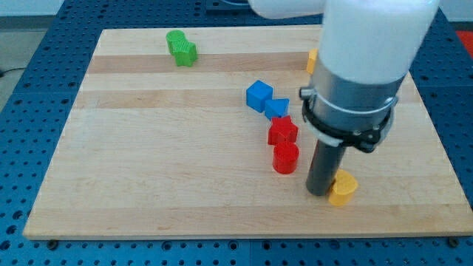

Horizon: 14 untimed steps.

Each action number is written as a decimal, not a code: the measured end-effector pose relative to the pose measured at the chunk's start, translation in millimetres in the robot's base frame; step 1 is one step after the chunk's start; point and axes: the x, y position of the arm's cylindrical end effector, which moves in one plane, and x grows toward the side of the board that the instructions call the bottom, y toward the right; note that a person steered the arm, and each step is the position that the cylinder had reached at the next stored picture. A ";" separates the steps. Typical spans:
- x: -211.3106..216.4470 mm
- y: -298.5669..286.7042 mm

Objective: Push the yellow blocks together

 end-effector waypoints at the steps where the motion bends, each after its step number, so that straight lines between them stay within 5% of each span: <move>1: 27.9 -1.5; 2: 57.8 -10.9; 3: 33.3 65.7; 4: 1.0 57.9; 6: 56.4 40.1; 7: 37.7 -12.4; 10: -26.0 13.8; 14: -189.1 9.4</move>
